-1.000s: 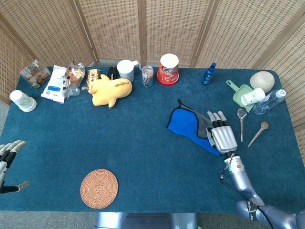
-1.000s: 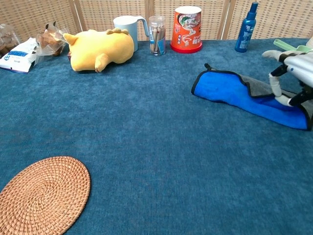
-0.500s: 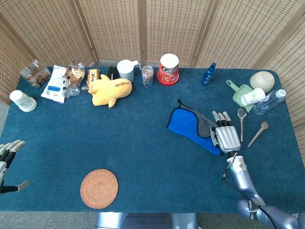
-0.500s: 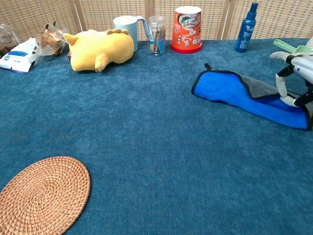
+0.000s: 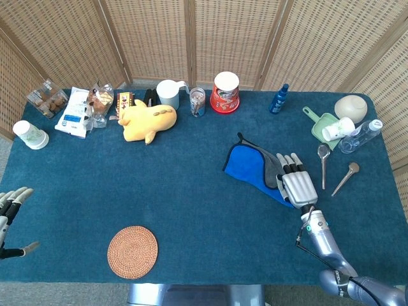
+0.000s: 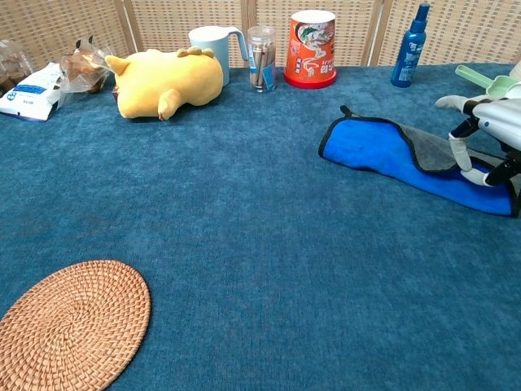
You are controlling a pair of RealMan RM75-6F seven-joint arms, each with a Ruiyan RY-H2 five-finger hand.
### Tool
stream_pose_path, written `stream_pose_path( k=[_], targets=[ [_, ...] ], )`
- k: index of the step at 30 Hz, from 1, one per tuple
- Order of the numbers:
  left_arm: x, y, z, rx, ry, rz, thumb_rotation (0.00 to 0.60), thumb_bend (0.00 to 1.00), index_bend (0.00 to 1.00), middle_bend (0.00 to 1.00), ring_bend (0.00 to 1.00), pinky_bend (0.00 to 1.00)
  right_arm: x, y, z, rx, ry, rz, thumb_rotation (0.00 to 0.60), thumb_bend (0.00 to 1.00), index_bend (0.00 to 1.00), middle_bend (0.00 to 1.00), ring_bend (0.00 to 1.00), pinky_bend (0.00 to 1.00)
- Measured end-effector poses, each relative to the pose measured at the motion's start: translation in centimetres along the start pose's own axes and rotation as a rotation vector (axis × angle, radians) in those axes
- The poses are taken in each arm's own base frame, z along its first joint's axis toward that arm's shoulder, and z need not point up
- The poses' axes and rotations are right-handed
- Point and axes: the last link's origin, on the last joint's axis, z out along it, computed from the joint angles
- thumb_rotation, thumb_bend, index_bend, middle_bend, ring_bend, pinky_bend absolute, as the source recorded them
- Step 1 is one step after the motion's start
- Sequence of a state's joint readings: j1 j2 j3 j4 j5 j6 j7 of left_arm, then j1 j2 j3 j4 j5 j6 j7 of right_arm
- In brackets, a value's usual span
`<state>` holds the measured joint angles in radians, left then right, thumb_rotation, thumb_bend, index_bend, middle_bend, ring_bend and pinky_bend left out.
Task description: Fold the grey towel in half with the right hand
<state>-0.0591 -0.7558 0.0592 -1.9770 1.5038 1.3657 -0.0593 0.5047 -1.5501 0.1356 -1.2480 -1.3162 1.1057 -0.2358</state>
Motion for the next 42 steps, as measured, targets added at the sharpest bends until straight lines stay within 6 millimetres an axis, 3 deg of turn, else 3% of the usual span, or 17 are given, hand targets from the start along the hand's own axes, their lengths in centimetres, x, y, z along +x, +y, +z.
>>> stream_pose_path(
  k=[4,9,12,20,26,37,42],
  targets=[
    [0.0,0.0,0.0,0.001,0.002,-0.001,0.6,0.16,0.0,0.0,0.0,0.0,0.0,0.0,-0.1,0.007,-0.001,0.006,0.6,0.31,0.0,0.0,0.0,0.02],
    [0.0,0.0,0.0,0.0,-0.002,0.002,0.6,0.16,0.0,0.0,0.0,0.0,0.3,-0.1,-0.3,0.021,0.003,0.008,0.6,0.07,0.0,0.0,0.0,0.02],
    [0.0,0.1,0.0,0.0,-0.001,0.001,0.6,0.16,0.0,0.0,0.0,0.0,0.5,-0.2,-0.4,0.029,0.006,0.014,0.6,0.02,0.0,0.0,0.0,0.02],
    [0.0,0.1,0.0,-0.003,-0.002,-0.002,0.6,0.16,0.0,0.0,0.0,0.0,0.4,-0.5,-0.3,0.024,0.01,-0.002,0.6,0.03,0.0,0.0,0.0,0.02],
    [0.1,0.0,-0.1,-0.003,0.003,-0.006,0.6,0.16,0.0,0.0,0.0,0.0,0.4,-1.1,-0.1,0.015,0.024,0.044,0.6,0.12,0.0,0.0,0.0,0.02],
    [0.1,0.0,-0.1,-0.004,0.003,-0.007,0.6,0.16,0.0,0.0,0.0,0.0,0.4,-2.3,0.5,-0.004,0.038,0.135,0.6,0.26,0.37,0.0,0.0,0.03],
    [0.1,0.0,-0.1,-0.004,0.001,-0.006,0.6,0.16,0.0,0.0,0.0,0.0,0.1,-2.4,0.7,-0.004,0.047,0.148,0.6,0.33,0.42,0.0,0.0,0.04]
  ],
)
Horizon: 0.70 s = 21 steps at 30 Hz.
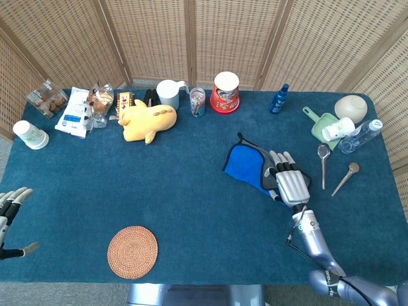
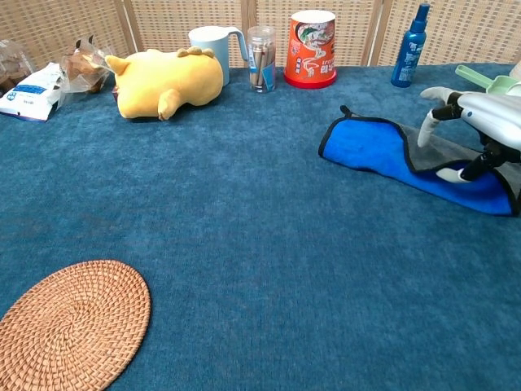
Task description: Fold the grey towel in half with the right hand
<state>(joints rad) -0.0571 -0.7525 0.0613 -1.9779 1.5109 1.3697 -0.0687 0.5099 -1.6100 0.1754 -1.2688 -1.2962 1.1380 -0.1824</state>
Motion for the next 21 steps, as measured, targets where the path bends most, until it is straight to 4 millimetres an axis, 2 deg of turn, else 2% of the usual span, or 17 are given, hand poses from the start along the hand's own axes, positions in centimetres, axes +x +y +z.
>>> stream_pose_path(
  k=[9,15,21],
  targets=[
    [-0.02,0.0,0.03,0.001,-0.001,0.001,0.6,0.16,0.0,0.0,0.0,0.0,-0.3,-0.23,0.07,0.008,0.006,0.018,0.6,0.37,0.44,0.0,0.0,0.04],
    [-0.03,0.0,0.03,0.001,-0.002,0.0,0.6,0.16,0.0,0.0,0.0,0.0,-0.38,-0.31,-0.02,0.007,0.01,0.044,0.6,0.38,0.54,0.0,0.0,0.05],
    [0.02,-0.03,-0.01,0.001,0.001,-0.001,0.6,0.16,0.0,0.0,0.0,0.0,-0.49,-0.08,0.04,-0.005,0.012,0.06,0.6,0.41,0.59,0.0,0.0,0.06]
  ],
)
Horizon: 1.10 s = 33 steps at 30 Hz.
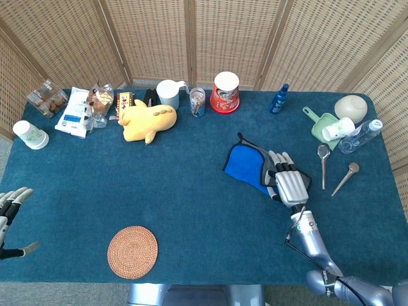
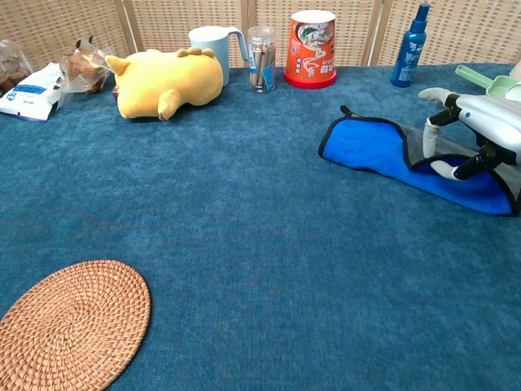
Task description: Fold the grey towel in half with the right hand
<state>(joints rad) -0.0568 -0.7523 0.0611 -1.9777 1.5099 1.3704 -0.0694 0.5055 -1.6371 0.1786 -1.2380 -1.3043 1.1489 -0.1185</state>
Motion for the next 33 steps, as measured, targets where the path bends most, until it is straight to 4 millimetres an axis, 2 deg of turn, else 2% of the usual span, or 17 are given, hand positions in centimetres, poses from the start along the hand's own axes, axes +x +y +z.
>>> stream_pose_path(
  k=[16,33],
  targets=[
    [-0.1,0.0,0.1,-0.001,-0.004,0.0,0.6,0.16,0.0,0.0,0.0,0.0,0.2,0.7,0.2,-0.036,0.006,0.048,0.6,0.44,0.62,0.0,0.0,0.06],
    [-0.1,0.1,0.0,0.0,-0.009,-0.002,0.6,0.16,0.0,0.0,0.0,0.0,1.3,3.7,0.2,-0.2,0.078,0.215,0.6,0.46,0.65,0.0,0.0,0.06]
  ],
)
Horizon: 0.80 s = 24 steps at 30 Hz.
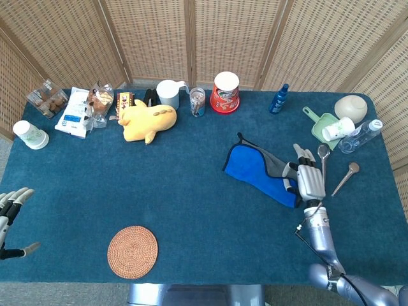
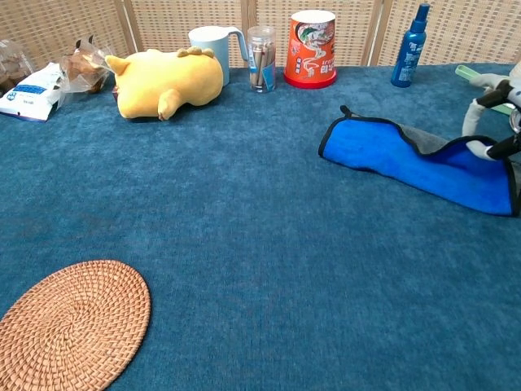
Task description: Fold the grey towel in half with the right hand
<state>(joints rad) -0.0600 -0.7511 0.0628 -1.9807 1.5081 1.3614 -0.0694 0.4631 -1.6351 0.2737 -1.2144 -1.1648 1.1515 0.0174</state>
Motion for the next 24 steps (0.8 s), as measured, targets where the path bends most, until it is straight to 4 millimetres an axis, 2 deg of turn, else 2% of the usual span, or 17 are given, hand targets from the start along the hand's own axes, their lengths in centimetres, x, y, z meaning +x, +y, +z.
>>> stream_pose_path(
  k=[9,20,22,23,24],
  targets=[
    [0.0,0.1,-0.1,-0.002,-0.001,0.0,0.6,0.16,0.0,0.0,0.0,0.0,0.9,1.4,0.4,-0.06,0.06,0.049,0.6,0.47,0.65,0.0,0.0,0.06],
    [0.0,0.1,-0.2,0.003,-0.001,-0.002,0.6,0.16,0.0,0.0,0.0,0.0,0.7,3.2,1.0,-0.162,0.095,0.059,0.6,0.51,0.67,0.0,0.0,0.06],
    [0.0,0.1,-0.2,0.003,0.0,-0.002,0.6,0.16,0.0,0.0,0.0,0.0,0.5,3.5,1.0,-0.18,0.094,0.061,0.6,0.52,0.66,0.0,0.0,0.06],
    [0.0,0.1,-0.2,0.003,0.001,-0.003,0.6,0.16,0.0,0.0,0.0,0.0,0.5,3.6,1.0,-0.185,0.092,0.062,0.6,0.52,0.62,0.0,0.0,0.06],
    [0.0,0.1,-0.2,0.003,0.0,-0.003,0.6,0.16,0.0,0.0,0.0,0.0,0.4,3.7,0.9,-0.187,0.085,0.061,0.6,0.53,0.54,0.0,0.0,0.05]
  ],
)
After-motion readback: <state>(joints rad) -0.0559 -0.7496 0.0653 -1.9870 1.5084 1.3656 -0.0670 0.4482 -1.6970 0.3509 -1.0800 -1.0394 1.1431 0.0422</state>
